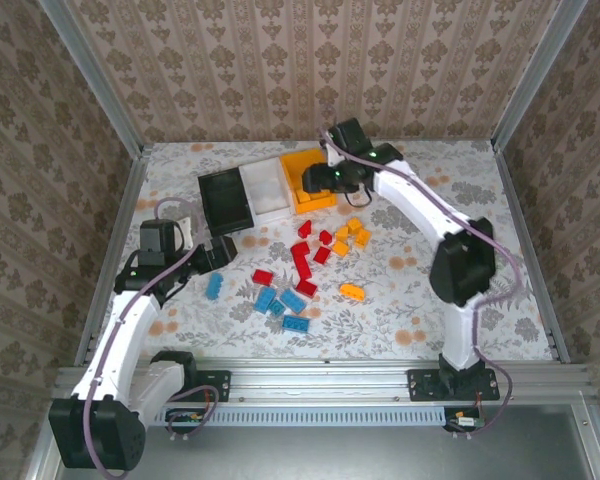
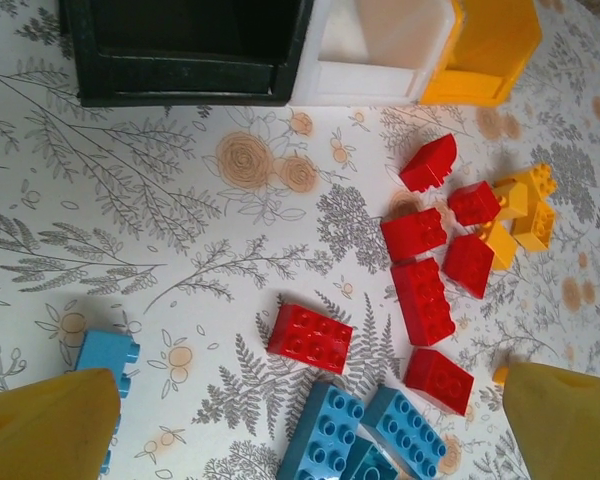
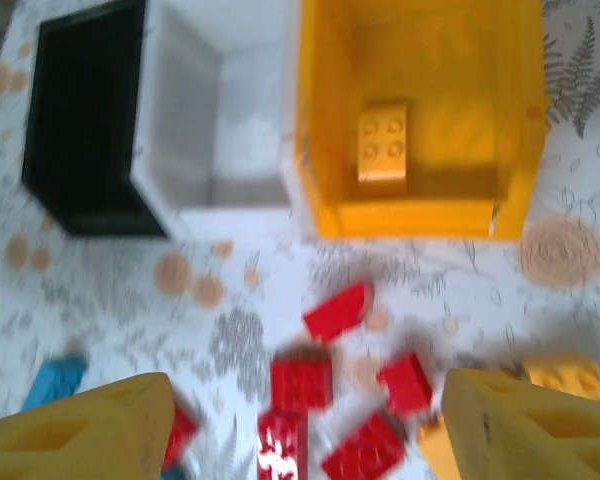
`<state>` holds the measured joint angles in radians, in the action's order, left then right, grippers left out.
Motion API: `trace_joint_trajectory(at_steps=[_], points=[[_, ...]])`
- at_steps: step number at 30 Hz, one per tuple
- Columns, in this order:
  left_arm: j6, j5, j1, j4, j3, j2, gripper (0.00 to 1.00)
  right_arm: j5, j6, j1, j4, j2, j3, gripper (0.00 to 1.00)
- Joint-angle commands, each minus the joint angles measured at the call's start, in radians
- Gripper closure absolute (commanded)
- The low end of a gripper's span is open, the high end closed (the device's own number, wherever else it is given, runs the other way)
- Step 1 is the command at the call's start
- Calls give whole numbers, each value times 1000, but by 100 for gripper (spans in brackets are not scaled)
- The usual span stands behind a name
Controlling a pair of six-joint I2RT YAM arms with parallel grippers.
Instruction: Sort the legos into containers by color
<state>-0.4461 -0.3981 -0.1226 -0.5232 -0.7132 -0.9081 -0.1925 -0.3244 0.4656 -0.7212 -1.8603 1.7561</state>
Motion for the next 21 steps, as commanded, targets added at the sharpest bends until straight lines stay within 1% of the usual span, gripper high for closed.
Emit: trace_joint_trajectory(at_steps=[1,4,8,10,13,21], points=[[-15,-25,-41,22,-5,13,0,-14,123,14,-115,112,-187,24],[-30,7,-90,24,1,13,0,45,168,58,-160,213,-364,22],[-74,28,-135,50,21,26,0,29,133,97,-114,316,-575,20],[-91,37,-152,55,28,37,0,23,113,117,-78,336,-641,19],[-104,48,-172,44,31,53,0,27,98,145,-50,325,-692,18],[-91,82,-183,-32,27,116,0,70,108,198,-36,236,-690,17]])
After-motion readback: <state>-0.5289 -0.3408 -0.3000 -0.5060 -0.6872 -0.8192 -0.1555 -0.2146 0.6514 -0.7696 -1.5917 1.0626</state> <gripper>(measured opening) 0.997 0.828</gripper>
